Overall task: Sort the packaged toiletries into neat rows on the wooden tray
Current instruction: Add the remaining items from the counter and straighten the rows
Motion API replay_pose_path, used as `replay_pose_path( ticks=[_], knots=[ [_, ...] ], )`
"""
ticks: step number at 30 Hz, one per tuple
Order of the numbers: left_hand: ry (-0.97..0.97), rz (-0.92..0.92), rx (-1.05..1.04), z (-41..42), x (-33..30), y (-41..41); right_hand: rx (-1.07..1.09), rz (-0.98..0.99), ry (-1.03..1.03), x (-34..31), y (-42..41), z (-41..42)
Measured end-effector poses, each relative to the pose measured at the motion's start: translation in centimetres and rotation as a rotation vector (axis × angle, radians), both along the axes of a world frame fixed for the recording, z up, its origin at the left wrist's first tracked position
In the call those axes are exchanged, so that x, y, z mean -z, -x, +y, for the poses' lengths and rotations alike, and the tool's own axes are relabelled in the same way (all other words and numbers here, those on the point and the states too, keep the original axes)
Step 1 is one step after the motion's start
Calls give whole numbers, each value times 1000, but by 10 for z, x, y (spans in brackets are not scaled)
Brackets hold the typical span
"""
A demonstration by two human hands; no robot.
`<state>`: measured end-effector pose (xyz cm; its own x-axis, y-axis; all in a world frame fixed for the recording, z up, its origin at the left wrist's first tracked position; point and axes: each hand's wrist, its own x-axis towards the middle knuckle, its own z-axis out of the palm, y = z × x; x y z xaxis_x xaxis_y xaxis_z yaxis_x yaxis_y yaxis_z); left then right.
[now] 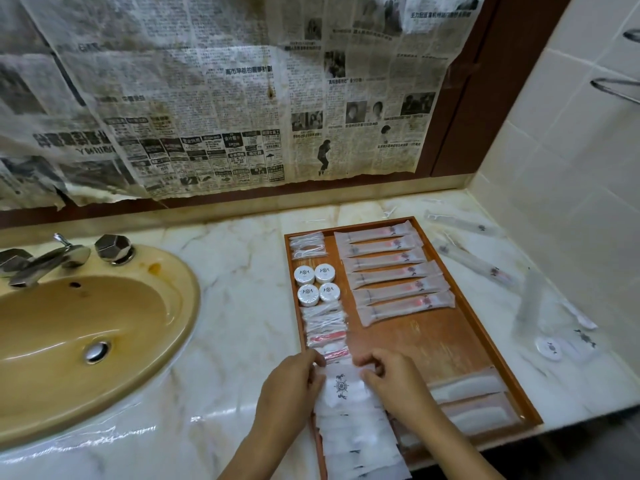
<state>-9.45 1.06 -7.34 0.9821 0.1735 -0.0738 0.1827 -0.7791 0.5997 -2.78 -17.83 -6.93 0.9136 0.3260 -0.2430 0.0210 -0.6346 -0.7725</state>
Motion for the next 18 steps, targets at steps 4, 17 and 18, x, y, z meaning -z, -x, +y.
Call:
replay_pose_path(
  ticks=[4, 17, 18],
  knots=[
    [-71, -69, 73, -1, 12, 10, -29, -12, 51, 2, 8, 4],
    [-44, -130, 95, -3, 23, 32, -71, -59, 168, -6, 6, 4],
    [-46, -129, 96, -3, 23, 32, -67, -63, 169, -6, 6, 4]
  ],
)
